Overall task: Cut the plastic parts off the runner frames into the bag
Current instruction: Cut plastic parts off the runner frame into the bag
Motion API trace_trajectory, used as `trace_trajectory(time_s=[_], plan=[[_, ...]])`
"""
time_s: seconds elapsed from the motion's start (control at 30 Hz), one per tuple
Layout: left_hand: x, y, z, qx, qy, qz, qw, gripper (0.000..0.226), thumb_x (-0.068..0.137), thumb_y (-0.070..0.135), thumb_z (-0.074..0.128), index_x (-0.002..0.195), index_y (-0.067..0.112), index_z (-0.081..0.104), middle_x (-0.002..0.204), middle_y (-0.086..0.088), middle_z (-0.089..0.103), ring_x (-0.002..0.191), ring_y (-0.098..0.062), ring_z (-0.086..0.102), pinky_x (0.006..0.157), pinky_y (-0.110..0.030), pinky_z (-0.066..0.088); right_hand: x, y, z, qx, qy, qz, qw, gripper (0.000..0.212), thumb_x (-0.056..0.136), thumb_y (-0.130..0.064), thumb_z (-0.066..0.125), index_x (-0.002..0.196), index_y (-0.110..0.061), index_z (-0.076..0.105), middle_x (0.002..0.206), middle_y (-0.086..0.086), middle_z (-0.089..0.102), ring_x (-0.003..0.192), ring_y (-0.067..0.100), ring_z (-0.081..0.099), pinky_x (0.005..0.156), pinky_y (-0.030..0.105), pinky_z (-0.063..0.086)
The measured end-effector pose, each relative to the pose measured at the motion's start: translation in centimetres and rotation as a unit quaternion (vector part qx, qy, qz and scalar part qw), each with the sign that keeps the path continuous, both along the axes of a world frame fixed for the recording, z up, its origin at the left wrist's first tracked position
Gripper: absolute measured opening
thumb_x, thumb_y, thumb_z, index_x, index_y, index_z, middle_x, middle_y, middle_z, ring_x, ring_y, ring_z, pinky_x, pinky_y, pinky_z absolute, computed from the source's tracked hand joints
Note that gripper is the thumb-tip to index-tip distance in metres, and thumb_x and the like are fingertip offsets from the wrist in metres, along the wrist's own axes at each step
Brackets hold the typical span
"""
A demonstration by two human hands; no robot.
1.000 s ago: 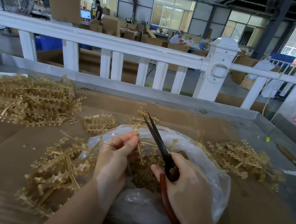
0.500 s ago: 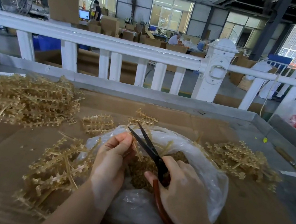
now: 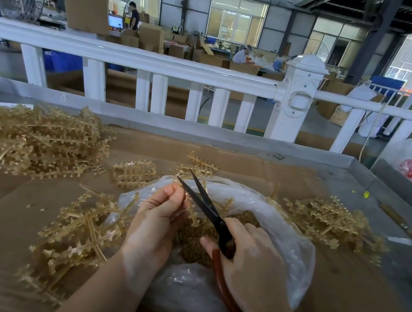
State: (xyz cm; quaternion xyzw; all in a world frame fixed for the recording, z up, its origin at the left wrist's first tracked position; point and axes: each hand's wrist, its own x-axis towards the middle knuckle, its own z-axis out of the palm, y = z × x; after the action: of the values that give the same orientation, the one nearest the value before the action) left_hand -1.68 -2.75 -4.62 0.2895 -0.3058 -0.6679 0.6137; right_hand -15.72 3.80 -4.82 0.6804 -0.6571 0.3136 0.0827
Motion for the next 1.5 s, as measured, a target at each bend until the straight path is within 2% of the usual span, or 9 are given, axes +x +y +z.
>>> trace_trajectory(time_s=[0.1, 0.33, 0.6, 0.73, 0.8, 0.93, 1.17, 1.27, 1.5], plan=[[0.1, -0.1, -0.1, 0.003, 0.002, -0.002, 1.0, 0.021, 0.074, 0.018, 0.061, 0.094, 0.009, 0.061, 0.083, -0.007, 0.056, 0.075, -0.016, 0.053, 0.075, -0.027, 0.044, 0.0, 0.0, 0.0, 0.005, 0.003, 0.004, 1.0, 0.044, 0.08, -0.064, 0.045, 0.098, -0.029, 0.064, 0.078, -0.01, 0.061, 0.081, 0.014, 0.057, 0.065, 0.022, 0.039], [0.2, -0.1, -0.2, 0.0, -0.008, 0.005, 1.0, 0.01, 0.075, 0.019, 0.061, 0.082, 0.012, 0.061, 0.071, -0.001, 0.057, 0.065, -0.011, 0.052, 0.064, -0.02, 0.048, 0.0, 0.0, 0.0, 0.019, -0.004, 0.015, 1.0, 0.049, 0.08, -0.067, 0.041, 0.102, -0.03, 0.063, 0.081, -0.011, 0.061, 0.084, 0.013, 0.055, 0.068, 0.023, 0.041], [-0.1, 0.0, -0.2, 0.005, 0.01, 0.031, 0.999, 0.005, 0.07, 0.016, 0.065, 0.069, 0.013, 0.062, 0.061, 0.002, 0.058, 0.054, -0.006, 0.055, 0.055, -0.016, 0.05, -0.4, -0.1, 0.1, -0.024, -0.08, 0.02, 0.996, 0.048, 0.081, -0.069, 0.035, 0.095, -0.031, 0.059, 0.08, -0.012, 0.058, 0.082, 0.013, 0.055, 0.069, 0.031, 0.048], [-0.1, 0.2, 0.0, 0.007, 0.008, 0.029, 1.0, 0.004, 0.073, 0.014, 0.064, 0.069, 0.013, 0.064, 0.059, 0.003, 0.058, 0.054, -0.006, 0.055, 0.055, -0.015, 0.05, -0.4, 0.1, 0.1, -0.022, -0.03, 0.022, 0.999, 0.04, 0.081, -0.066, 0.044, 0.092, -0.032, 0.061, 0.073, -0.014, 0.055, 0.074, 0.007, 0.05, 0.062, 0.013, 0.033], [-0.1, 0.3, 0.1, 0.004, -0.001, 0.031, 1.0, 0.014, 0.078, 0.012, 0.062, 0.065, 0.015, 0.066, 0.06, 0.002, 0.059, 0.055, -0.007, 0.056, 0.057, -0.016, 0.051, -0.3, 0.1, 0.1, -0.029, -0.01, 0.016, 0.999, 0.036, 0.08, -0.063, 0.051, 0.093, -0.031, 0.063, 0.072, -0.014, 0.057, 0.072, 0.005, 0.05, 0.063, 0.008, 0.027], [-0.1, 0.5, 0.3, 0.003, -0.003, 0.035, 0.999, 0.03, 0.088, 0.005, 0.055, 0.063, 0.016, 0.068, 0.059, 0.005, 0.062, 0.053, -0.003, 0.057, 0.054, -0.014, 0.05, -0.2, 0.0, 0.0, -0.026, 0.015, 0.013, 0.999, 0.035, 0.078, -0.061, 0.055, 0.092, -0.031, 0.064, 0.072, -0.013, 0.059, 0.072, 0.008, 0.056, 0.06, 0.012, 0.031], [-0.1, 0.7, 0.5, -0.002, -0.031, 0.005, 1.0, 0.01, 0.086, 0.008, 0.057, 0.08, 0.006, 0.064, 0.065, -0.002, 0.06, 0.058, -0.01, 0.055, 0.056, -0.016, 0.05, -0.3, 0.2, 0.2, -0.006, 0.01, 0.025, 1.0, 0.042, 0.079, -0.065, 0.046, 0.094, -0.03, 0.064, 0.074, -0.011, 0.06, 0.073, 0.009, 0.055, 0.061, 0.012, 0.028], [-0.3, 0.9, 0.6, 0.002, -0.031, -0.035, 0.999, 0.01, 0.081, 0.007, 0.058, 0.076, 0.003, 0.065, 0.064, -0.008, 0.062, 0.055, -0.014, 0.06, 0.054, -0.02, 0.053, -0.4, 0.1, 0.2, -0.013, 0.003, 0.03, 0.999, 0.044, 0.081, -0.065, 0.045, 0.095, -0.028, 0.064, 0.074, -0.011, 0.059, 0.073, 0.011, 0.056, 0.063, 0.019, 0.036], [-0.3, 1.1, 0.9, 0.007, -0.042, -0.052, 0.998, 0.009, 0.071, 0.01, 0.06, 0.072, 0.003, 0.065, 0.069, -0.01, 0.063, 0.058, -0.017, 0.061, 0.057, -0.024, 0.054, -0.1, 0.1, 0.4, -0.014, -0.002, 0.045, 0.999, 0.049, 0.082, -0.066, 0.035, 0.089, -0.025, 0.062, 0.069, -0.01, 0.057, 0.068, 0.013, 0.055, 0.059, 0.022, 0.038]])
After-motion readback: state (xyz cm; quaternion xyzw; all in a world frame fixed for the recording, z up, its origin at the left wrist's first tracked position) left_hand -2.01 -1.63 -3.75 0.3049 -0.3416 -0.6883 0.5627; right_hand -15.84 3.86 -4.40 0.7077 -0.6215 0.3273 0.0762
